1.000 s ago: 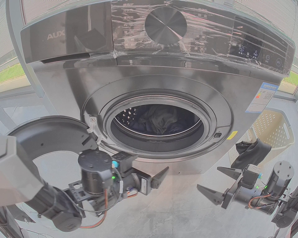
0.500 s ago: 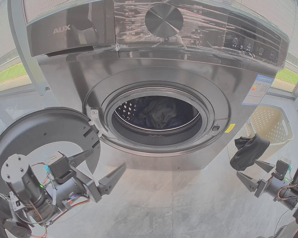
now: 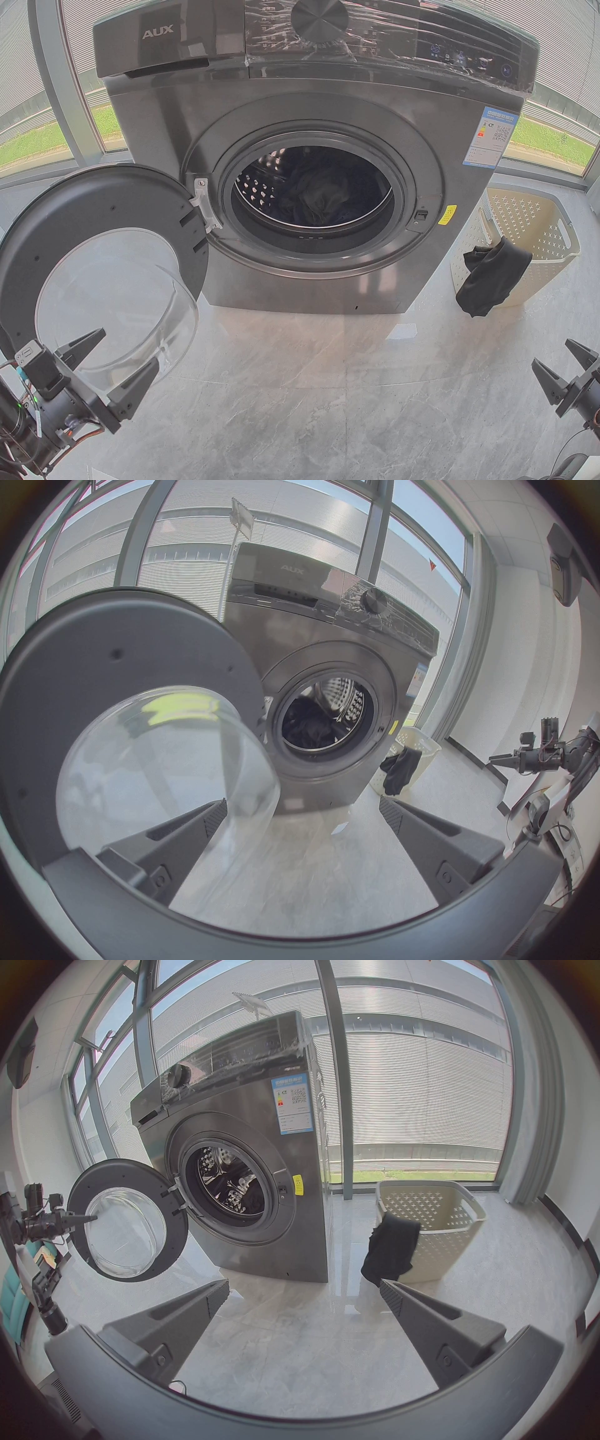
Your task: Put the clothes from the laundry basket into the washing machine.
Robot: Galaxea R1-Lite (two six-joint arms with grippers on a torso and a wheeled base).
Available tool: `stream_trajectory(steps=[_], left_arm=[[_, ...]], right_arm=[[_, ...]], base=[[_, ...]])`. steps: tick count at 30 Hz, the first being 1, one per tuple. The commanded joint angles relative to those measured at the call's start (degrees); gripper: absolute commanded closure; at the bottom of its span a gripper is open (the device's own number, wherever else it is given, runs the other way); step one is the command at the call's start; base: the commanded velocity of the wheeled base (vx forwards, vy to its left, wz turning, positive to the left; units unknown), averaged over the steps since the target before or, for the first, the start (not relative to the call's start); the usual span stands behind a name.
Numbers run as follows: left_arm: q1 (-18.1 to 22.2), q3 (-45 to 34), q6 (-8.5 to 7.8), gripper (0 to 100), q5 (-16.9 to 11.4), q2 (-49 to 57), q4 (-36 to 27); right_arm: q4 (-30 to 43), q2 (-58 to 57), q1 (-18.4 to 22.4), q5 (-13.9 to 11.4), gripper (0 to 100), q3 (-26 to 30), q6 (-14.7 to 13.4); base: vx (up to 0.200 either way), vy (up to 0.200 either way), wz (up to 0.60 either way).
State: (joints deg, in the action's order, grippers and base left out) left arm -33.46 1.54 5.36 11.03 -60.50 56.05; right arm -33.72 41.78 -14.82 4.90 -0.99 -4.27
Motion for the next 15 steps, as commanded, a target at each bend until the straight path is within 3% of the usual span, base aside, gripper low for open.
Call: stream_trajectory(steps=[1,6,13,15], left_arm=[[5.8,-1.5,0.70,0,-0.7,22.4,-17.0],[10.1,-1.5,0.96,0,-2.9,35.7,-29.9],[16.7,-1.5,0.26,0,-8.5,48.5,-42.4],[18.3,-1.5,0.35,0,-10.5,52.1,-46.2]], right_arm=[[11.1,-17.3,2.9,0.2,0,1.0,0.0],[18.5,-26.2,5.7,0.0,0,1.0,0.0],[30.9,-37.1,9.6,0.0,0,1.0,0.0],[31.5,-38.1,11.2,-0.8,0,0.9,0.2]], base=[[0.000,0.000,0.00],[0.000,0.000,0.00],[0.000,-0.200,0.00],[0.000,-0.200,0.00]])
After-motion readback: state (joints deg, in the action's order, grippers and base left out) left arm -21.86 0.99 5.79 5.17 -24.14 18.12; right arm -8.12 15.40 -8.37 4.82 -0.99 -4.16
